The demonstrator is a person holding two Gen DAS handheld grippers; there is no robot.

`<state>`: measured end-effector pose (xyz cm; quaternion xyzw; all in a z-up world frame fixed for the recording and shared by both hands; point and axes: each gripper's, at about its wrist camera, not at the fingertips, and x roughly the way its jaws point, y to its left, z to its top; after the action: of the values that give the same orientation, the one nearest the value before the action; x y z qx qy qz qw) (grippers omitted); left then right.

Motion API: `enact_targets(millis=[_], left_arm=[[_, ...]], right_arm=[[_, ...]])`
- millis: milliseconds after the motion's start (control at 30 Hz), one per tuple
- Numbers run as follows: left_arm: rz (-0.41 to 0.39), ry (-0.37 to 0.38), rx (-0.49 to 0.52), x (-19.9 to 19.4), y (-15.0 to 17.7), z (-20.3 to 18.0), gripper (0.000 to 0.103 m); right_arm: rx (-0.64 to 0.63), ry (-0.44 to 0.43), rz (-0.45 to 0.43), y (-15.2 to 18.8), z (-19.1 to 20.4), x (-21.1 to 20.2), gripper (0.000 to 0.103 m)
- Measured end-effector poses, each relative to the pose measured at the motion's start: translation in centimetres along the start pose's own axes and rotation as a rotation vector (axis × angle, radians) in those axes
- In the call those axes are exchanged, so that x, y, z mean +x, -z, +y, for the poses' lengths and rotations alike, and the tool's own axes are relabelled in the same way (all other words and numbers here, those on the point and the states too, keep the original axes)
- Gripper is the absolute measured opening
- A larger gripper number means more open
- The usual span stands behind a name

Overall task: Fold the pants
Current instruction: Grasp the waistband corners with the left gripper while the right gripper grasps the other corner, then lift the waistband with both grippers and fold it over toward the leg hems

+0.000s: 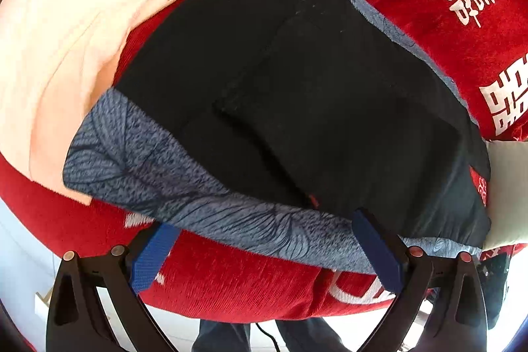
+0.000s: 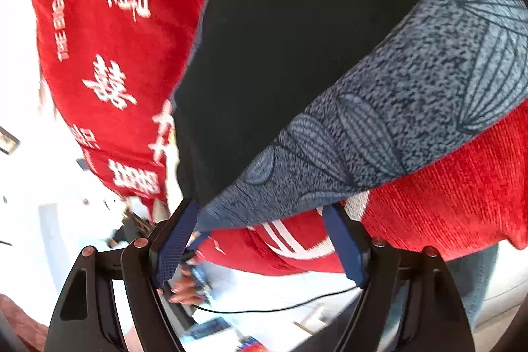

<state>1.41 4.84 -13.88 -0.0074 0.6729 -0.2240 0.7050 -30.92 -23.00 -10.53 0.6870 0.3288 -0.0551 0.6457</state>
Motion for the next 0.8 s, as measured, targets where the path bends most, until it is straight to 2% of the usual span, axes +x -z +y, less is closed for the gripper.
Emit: enact_targets(millis=[33,100,133,200,233,267,300,333,367,400,600,800], left_arm=[[-0.006,0.008,-0.003,-0.1,-0.2,-0.2,0.102],[-0.007,-0.003,-0.010,0.4,-0.9,-0.5,0.090],[-0.010,-0.015,-0.015,0.5,-1.1,-0.5,0.088],[-0.020,-0.046,-0.014,0.4,-1.5,-0.6,0.065],[-0.023,-0.057,-0.012,0.2,-1.5,-0.5,0.059],[-0.028,-0.054,-0.017,0.0,-1.6,-0.2,0.043],[-0.022,-0.066,-0.023,-0.1,-1.8,0.1,0.030],[-0.013,-0.055,-0.028,0.1,-1.7,0.5,0.029],[-0.010,-0.029,-0.048,-0.2,-1.8,1.0,0.021],[-0.006,-0.021,-0.053,-0.3,-2.0,1.1,0.020],[-0.042,-0.001,0.015,-3.4,-2.7,-0.2,0.020],[-0.097,0.037,0.012,-6.7,-5.0,-1.8,0.020]], right_arm=[[0.021,-0.028,-0.014,-0.1,-0.2,0.2,0.079],[0.054,-0.063,-0.027,-0.5,-0.5,0.7,0.076],[0.071,-0.067,-0.027,-0.5,-0.5,1.1,0.072],[0.120,-0.055,-0.032,-0.4,-0.9,1.4,0.051],[0.152,-0.019,-0.033,-0.3,-1.1,1.5,0.030],[0.170,0.009,-0.034,-0.2,-1.2,1.4,0.012],[0.180,0.034,-0.042,-0.1,-1.2,1.2,0.007],[0.177,0.044,-0.044,0.0,-0.9,1.0,0.007],[0.159,0.054,-0.049,0.1,-0.5,0.8,0.007],[0.137,0.064,-0.051,0.1,0.3,0.6,0.007],[-0.002,0.083,-0.050,-1.3,6.2,-1.0,0.007],[-0.107,0.098,-0.023,-4.5,10.8,-1.4,0.007]])
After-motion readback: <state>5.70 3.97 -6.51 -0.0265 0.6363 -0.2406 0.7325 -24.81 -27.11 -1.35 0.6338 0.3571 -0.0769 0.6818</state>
